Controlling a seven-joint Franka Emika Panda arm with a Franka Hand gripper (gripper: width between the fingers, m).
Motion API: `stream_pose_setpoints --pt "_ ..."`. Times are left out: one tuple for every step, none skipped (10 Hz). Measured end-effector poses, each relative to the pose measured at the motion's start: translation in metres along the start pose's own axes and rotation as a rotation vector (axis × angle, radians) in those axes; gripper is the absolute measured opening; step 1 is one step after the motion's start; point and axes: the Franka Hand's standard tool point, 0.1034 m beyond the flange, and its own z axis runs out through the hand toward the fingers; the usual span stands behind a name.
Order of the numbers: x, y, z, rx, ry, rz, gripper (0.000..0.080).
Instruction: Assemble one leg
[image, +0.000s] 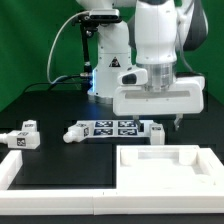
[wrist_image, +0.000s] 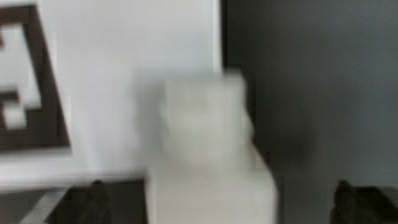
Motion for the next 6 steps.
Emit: stream_pose_setpoints --pt "0.008 -0.002 -0.003 0.005 -0.03 0.007 0.064" --pt "0.009 -0.004 -0.005 0.009 -0.118 0.016 0.0648" --pt "0.009 -0.003 -0.004 0.012 -0.189 0.022 0.0648" --pt "0.006 -0.001 -0.001 0.013 -0.274 0.031 0.0649" --pt "0.002 0.005 0.002 0.012 -0.345 0.045 0.0649" --pt "-0.004 0.006 0.0 0.005 -0.417 0.05 0.0649"
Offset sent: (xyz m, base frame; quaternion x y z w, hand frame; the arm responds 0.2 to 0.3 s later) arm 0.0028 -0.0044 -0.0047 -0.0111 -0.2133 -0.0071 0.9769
